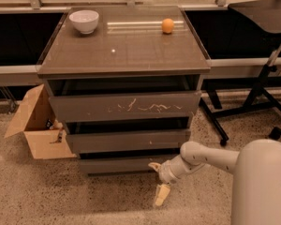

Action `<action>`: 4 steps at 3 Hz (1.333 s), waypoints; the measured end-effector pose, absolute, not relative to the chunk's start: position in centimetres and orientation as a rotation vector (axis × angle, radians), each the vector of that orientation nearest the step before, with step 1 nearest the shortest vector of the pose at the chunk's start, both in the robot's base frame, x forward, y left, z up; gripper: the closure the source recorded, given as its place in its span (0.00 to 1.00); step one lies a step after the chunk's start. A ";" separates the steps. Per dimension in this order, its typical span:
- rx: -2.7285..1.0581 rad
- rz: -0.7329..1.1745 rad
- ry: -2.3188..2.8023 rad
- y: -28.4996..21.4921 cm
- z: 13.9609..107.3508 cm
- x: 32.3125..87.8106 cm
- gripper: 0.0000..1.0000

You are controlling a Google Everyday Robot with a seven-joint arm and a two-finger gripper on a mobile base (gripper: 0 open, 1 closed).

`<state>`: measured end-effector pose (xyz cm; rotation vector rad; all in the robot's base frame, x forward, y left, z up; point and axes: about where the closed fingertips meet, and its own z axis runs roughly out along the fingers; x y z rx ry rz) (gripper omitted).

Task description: Open bottom drawer

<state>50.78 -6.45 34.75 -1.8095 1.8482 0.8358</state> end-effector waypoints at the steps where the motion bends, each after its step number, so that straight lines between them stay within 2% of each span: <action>1: -1.767 0.815 1.905 -7.7 28.2 54.8 0.00; 3: -1.768 0.804 1.920 -7.5 27.0 55.2 0.00; 4: -1.780 0.741 1.935 -7.8 25.9 56.3 0.00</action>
Offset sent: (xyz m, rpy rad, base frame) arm 0.0668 -0.0187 -0.1056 0.0149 0.0335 -0.0666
